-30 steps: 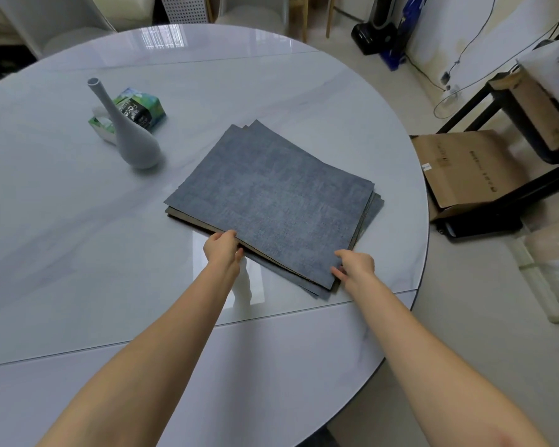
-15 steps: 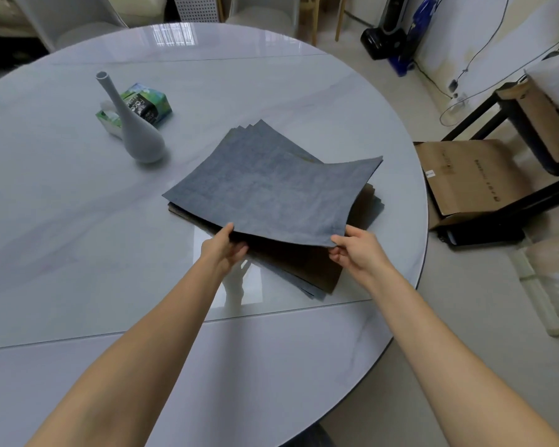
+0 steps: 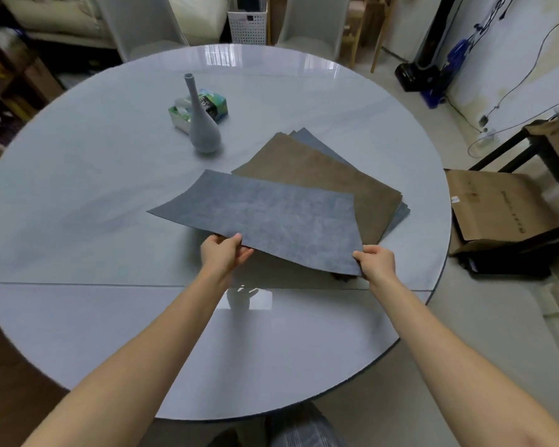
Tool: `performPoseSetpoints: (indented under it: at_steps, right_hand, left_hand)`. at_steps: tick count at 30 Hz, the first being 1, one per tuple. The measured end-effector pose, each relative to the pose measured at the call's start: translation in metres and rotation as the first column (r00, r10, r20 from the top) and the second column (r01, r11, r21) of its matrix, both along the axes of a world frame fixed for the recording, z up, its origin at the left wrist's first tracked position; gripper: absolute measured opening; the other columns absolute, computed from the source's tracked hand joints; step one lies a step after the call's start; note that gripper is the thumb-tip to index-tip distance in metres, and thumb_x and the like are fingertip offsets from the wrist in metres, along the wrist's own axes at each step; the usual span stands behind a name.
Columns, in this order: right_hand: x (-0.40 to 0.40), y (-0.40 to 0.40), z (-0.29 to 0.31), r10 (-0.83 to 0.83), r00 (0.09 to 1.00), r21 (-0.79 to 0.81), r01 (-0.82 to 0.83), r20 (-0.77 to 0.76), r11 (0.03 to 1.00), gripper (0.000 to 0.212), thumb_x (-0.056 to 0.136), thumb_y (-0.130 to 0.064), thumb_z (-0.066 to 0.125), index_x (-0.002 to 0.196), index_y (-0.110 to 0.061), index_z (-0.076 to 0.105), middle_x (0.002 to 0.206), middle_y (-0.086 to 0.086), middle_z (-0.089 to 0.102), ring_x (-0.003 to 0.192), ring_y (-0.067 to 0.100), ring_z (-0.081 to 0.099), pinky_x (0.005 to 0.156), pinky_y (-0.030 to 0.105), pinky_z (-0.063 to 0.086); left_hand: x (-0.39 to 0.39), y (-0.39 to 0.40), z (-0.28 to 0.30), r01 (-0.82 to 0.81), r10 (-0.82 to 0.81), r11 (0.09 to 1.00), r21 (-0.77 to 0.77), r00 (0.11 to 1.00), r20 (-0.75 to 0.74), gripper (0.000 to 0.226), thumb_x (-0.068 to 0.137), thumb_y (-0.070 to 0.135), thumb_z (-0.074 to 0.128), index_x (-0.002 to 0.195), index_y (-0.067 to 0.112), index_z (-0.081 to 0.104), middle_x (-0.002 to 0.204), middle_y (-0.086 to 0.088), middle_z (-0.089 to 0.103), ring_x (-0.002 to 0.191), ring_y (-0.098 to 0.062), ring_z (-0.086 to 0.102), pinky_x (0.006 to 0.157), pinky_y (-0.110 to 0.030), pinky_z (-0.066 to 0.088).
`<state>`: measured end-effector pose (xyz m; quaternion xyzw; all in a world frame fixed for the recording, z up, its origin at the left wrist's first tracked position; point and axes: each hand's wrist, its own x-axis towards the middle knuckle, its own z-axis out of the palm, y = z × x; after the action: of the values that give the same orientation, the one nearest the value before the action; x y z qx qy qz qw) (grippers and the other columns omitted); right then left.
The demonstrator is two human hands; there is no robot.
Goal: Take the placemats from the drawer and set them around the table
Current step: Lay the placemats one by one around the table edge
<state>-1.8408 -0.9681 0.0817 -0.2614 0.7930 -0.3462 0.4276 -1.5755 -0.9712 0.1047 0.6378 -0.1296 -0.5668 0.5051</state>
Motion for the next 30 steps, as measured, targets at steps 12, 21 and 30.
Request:
performPoseSetpoints:
  at_steps: [12, 21, 30]
  right_hand:
    - [0.119, 0.117, -0.011, -0.141, 0.904, -0.021, 0.163, 0.404, 0.986, 0.032, 0.088, 0.007, 0.054, 0.119, 0.003, 0.055, 0.107, 0.013, 0.060, 0.093, 0.030, 0.062, 0.048, 0.024, 0.057]
    - [0.083, 0.128, 0.003, -0.326, 0.928, -0.147, 0.353, 0.177, 0.924, 0.030, 0.090, 0.004, 0.053, 0.120, 0.004, 0.058, 0.119, 0.017, 0.062, 0.101, 0.033, 0.063, 0.077, 0.037, 0.054]
    - [0.028, 0.160, -0.028, -0.282, 0.959, -0.020, 0.281, -0.028, 0.959, 0.031, 0.084, 0.006, 0.056, 0.115, 0.004, 0.052, 0.119, 0.023, 0.058, 0.082, 0.032, 0.062, 0.077, 0.041, 0.057]
  left_hand:
    - [0.085, 0.146, -0.037, -0.085, 0.126, 0.951, 0.297, 0.985, -0.121, 0.027, 0.097, -0.003, 0.048, 0.123, -0.006, 0.049, 0.121, -0.022, 0.061, 0.036, -0.013, 0.063, 0.035, -0.019, 0.049]
    - [0.080, 0.182, -0.035, -0.142, 0.215, 0.937, 0.320, 0.954, -0.208, 0.038, 0.097, 0.005, 0.047, 0.135, 0.008, 0.046, 0.126, -0.015, 0.059, 0.097, -0.031, 0.064, 0.072, -0.037, 0.054]
    - [0.052, 0.193, -0.055, -0.241, 0.264, 0.912, 0.331, 0.964, -0.025, 0.039, 0.092, -0.005, 0.049, 0.130, 0.005, 0.050, 0.125, -0.018, 0.061, 0.094, -0.029, 0.065, 0.075, -0.033, 0.053]
